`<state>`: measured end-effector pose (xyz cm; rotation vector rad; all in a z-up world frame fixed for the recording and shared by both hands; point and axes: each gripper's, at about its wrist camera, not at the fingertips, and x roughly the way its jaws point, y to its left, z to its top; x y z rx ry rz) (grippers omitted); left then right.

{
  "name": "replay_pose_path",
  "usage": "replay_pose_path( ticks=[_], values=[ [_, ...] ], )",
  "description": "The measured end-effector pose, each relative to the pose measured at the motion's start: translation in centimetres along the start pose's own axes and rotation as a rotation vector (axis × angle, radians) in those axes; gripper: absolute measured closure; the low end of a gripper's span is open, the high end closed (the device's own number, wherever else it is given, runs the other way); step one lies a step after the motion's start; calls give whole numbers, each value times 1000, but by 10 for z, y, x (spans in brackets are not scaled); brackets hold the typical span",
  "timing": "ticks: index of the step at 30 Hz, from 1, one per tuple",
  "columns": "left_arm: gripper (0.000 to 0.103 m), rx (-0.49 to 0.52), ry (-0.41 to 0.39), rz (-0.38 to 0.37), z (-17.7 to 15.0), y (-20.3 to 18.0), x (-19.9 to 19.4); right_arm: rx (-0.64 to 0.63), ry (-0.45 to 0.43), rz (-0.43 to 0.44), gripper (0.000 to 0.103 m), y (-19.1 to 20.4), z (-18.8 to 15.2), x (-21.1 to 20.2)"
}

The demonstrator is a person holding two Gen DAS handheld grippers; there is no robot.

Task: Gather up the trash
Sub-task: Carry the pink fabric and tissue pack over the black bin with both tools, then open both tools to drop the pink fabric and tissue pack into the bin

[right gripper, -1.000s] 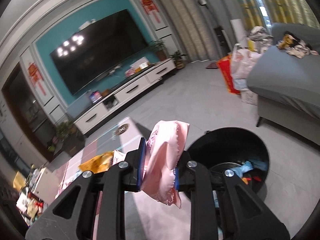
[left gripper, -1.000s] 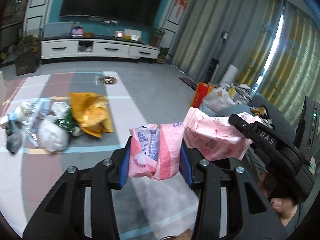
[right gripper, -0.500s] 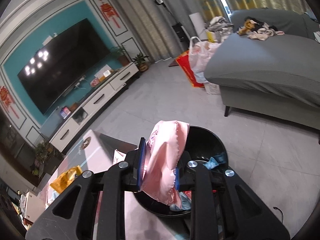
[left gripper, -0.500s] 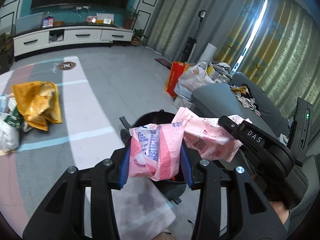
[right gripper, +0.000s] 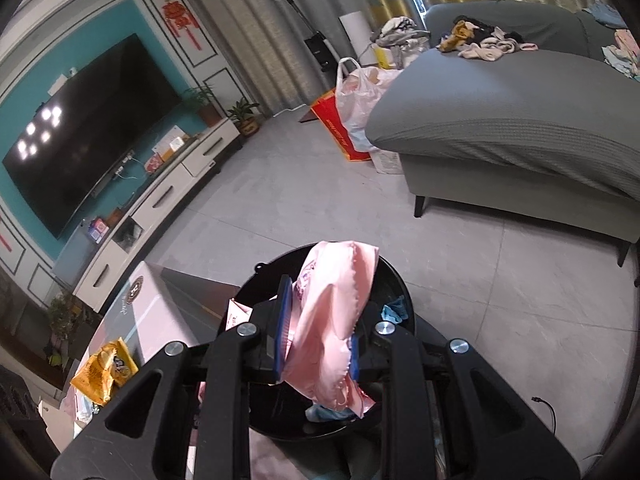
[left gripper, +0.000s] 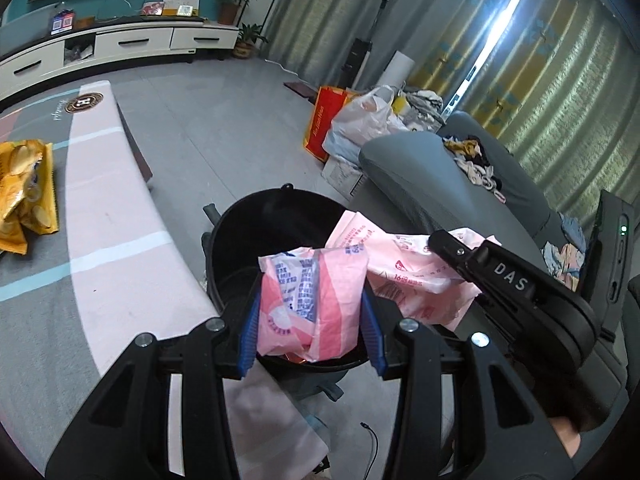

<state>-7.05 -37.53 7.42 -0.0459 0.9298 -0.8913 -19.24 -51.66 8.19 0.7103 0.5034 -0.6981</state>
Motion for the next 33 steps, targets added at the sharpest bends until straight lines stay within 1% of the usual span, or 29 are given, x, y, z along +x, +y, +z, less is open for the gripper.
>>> replay_pose_path(
  ticks=[4, 7, 11, 17, 22, 28, 30, 32, 33],
  values=[
    [59, -24, 38, -28, 2, 5, 17, 8, 9, -23, 79, -4, -1, 5],
    [59, -26, 53, -31, 2, 9, 27, 18, 21, -36, 79, -7, 0, 10],
    [59, -51, 77, -61, -1, 13, 41, 18, 35, -67, 79, -7, 0, 20],
    [59, -84, 109, -61, -2, 17, 57, 11, 73, -77, 79, -8, -3, 34],
    [58, -99, 139, -68, -3, 18, 69, 9, 91, -110, 79, -9, -5, 40],
    [52, -106, 147, -67, -4, 19, 72, 14, 99, -113, 78, -11, -5, 41],
    [46, -105, 145, -64, -4, 19, 72, 10, 98, -114, 75, -10, -5, 41],
    [36, -106, 130, -59, -3, 21, 68, 9, 88, -116, 64, -9, -4, 39],
    [33, -108, 125, -59, -2, 23, 66, 9, 85, -117, 61, -9, -4, 37]
  ],
)
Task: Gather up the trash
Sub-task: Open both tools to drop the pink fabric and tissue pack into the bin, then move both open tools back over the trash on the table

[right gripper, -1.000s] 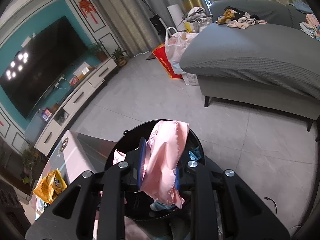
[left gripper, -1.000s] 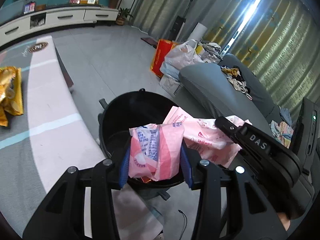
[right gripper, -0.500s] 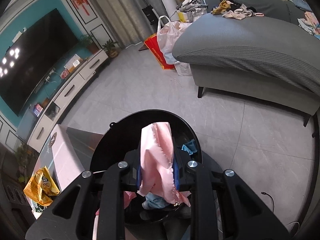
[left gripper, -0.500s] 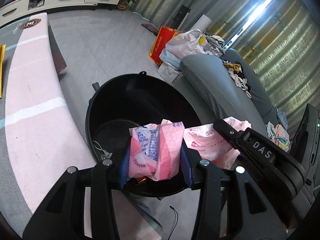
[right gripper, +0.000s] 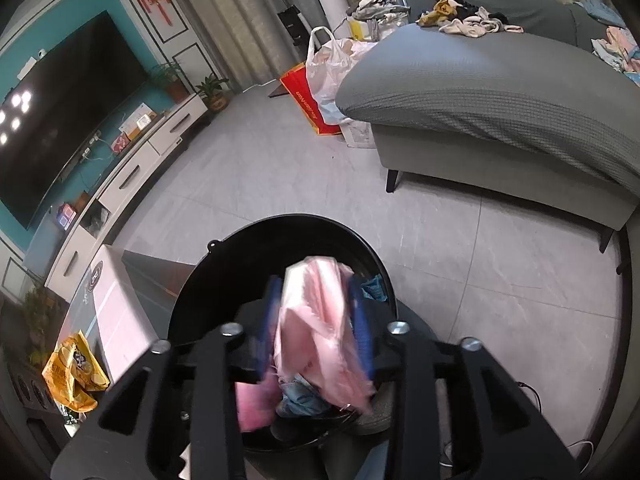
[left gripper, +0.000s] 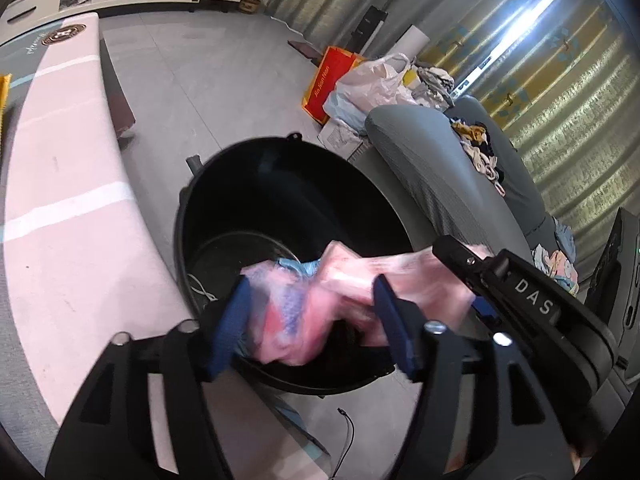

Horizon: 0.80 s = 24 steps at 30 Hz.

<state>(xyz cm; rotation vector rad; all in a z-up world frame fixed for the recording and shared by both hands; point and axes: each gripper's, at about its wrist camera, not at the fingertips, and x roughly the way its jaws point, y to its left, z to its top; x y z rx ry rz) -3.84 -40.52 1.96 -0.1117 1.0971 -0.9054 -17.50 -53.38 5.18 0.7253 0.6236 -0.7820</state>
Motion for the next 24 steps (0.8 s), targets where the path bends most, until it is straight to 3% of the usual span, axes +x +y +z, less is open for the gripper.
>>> replay_pose_path(
  ticks=[5, 11, 17, 24],
  values=[
    [18, -10, -57, 5, 2, 7, -23, -15, -30, -10, 35, 3, 1, -8],
    [8, -22, -214, 96, -4, 36, -87, -89, -79, 1, 9, 26, -3, -22],
    [3, -138, -382, 182, -11, 89, -174, -173, -118, 108, 3, 61, -10, -39],
    [3, -288, -562, 409, -42, 162, -287, -273, -159, 227, 3, 107, -28, -63]
  ],
)
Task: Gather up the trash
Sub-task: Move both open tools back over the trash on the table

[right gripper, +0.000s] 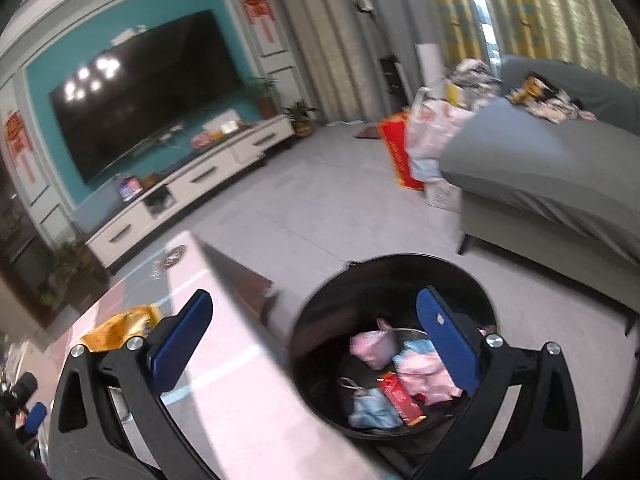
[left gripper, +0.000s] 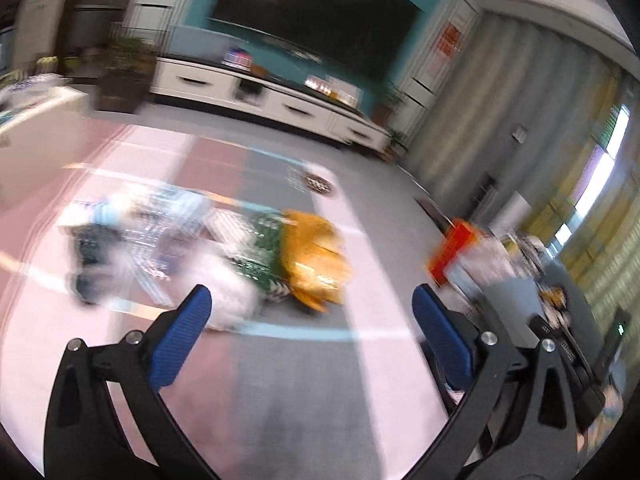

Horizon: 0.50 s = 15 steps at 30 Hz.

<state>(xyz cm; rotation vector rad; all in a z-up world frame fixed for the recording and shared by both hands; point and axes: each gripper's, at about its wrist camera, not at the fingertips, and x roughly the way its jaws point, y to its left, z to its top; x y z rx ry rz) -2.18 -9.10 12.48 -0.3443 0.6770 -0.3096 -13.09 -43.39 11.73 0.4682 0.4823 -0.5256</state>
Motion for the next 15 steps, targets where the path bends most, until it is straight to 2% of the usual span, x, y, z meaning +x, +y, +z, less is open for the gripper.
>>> replay_pose_path(
  ticks=[4, 7, 11, 15],
  values=[
    [3, -28, -69, 135, 13, 54, -27, -65, 1, 90, 3, 34, -6, -2],
    [3, -43, -96, 235, 12, 92, -36, -135, 11, 122, 3, 65, -15, 1],
    [3, -59, -83, 286, 4, 134, -34, -264, 6, 154, 3, 113, -37, 4],
    [3, -97, -64, 313, 0, 159, -27, -335, 28, 237, 3, 149, -61, 8]
  ],
)
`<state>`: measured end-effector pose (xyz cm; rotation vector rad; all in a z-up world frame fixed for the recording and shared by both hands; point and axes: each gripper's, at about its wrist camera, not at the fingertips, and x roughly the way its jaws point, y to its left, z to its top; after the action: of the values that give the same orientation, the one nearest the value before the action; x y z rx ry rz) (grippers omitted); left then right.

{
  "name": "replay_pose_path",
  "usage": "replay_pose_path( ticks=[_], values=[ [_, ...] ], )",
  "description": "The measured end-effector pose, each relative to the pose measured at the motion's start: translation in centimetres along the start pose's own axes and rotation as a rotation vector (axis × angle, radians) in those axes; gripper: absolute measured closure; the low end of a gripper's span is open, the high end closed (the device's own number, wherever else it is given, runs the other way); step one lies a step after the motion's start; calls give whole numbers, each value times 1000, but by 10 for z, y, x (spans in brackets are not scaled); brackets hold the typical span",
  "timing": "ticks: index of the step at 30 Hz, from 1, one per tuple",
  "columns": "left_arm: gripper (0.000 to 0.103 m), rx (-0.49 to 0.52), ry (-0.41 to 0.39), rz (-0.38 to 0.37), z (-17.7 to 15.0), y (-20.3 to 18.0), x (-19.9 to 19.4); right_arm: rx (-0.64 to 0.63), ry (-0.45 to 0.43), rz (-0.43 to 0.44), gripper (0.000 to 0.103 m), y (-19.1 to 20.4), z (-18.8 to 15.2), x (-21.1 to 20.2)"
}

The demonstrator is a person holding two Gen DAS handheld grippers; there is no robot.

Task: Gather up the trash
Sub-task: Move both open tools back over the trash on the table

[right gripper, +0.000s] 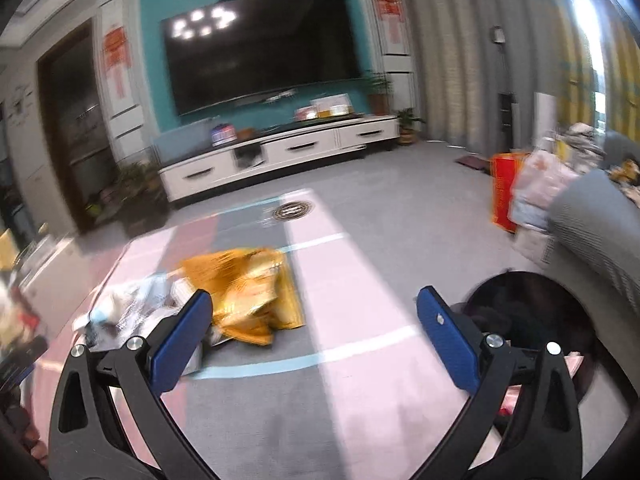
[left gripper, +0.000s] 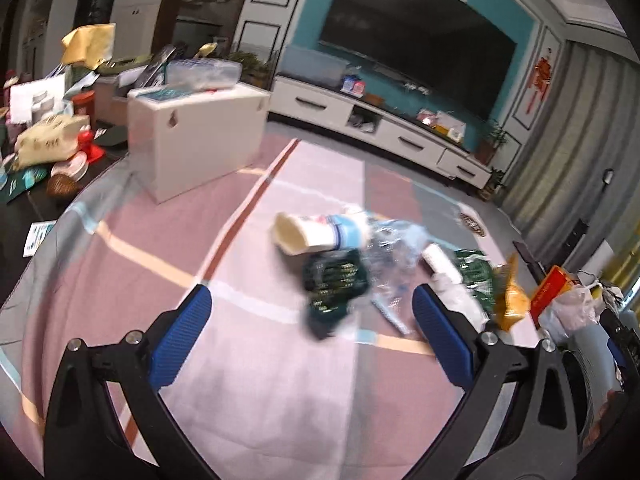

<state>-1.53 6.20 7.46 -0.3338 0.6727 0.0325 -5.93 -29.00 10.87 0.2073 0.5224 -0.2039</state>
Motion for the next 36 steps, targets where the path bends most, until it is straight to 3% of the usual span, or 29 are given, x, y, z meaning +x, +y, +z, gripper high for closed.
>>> replay_pose_path(
  ticks=[11, 19, 36],
  values=[
    [3, -47, 28, -20, -4, 14, 0, -169, 70, 97, 3, 74, -40, 23],
    [3, -32, 32, -22, -3, 12, -5, -200, 23, 119, 3, 91, -51, 16],
    [3, -36, 50, -32, -4, 12, -3, -221, 29, 130, 3, 100, -58, 20]
  ],
)
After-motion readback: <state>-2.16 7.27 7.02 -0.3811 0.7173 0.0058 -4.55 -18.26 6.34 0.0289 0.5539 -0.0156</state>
